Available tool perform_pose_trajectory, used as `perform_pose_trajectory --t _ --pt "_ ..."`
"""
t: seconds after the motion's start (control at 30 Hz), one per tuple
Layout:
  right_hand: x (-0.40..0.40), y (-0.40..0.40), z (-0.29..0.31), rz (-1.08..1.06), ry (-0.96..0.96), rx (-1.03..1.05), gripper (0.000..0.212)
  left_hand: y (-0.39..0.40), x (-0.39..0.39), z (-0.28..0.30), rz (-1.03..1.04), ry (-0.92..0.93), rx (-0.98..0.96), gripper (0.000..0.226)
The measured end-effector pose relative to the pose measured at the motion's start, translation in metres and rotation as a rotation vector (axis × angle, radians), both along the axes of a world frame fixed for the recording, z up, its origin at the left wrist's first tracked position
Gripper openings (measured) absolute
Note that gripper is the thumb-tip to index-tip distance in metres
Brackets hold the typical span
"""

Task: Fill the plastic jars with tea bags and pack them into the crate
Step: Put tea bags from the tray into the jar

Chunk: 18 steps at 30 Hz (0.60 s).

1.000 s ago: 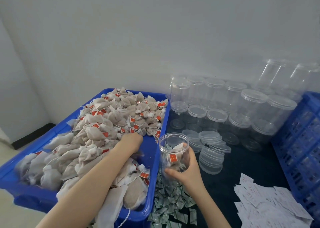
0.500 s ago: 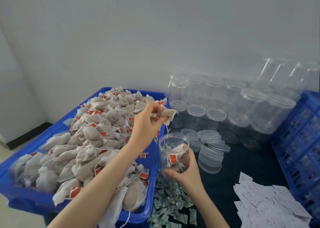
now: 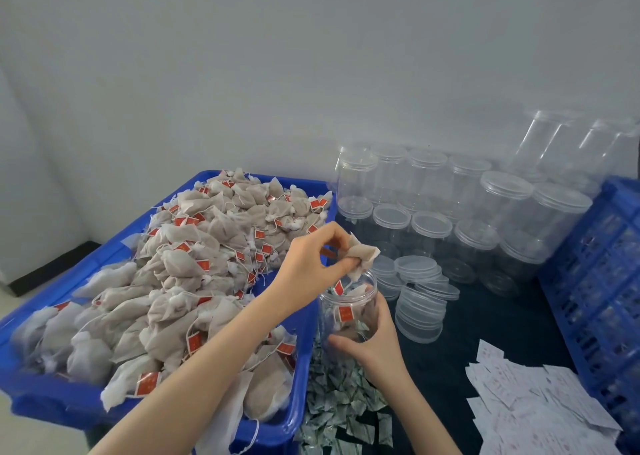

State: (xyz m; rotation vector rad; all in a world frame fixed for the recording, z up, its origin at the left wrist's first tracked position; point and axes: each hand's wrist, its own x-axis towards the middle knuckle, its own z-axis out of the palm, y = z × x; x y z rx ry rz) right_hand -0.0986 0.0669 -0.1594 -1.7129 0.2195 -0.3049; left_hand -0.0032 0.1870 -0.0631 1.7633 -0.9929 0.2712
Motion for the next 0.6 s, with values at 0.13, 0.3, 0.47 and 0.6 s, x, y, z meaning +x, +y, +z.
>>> perform_pose_trajectory --t 0.13,0.3,0.47,0.6 --pt "0.001 0.001 0.001 -0.017 0.001 -0.006 0.108 0.004 0.007 -0.004 -0.043 -0.084 0.355 0.004" --pt "0.002 -0.001 0.000 -0.039 0.007 0.038 0.108 0.011 0.026 -0.009 0.087 -0.139 0.479 0.022" --pt "0.000 -0.004 -0.003 -0.015 0.016 0.037 0.102 0.031 0.058 -0.013 0.448 -0.179 0.662 0.028" --pt "-0.001 -0.005 -0.004 0.003 0.018 0.040 0.100 0.056 0.079 -0.025 0.720 -0.104 1.100 0.033"
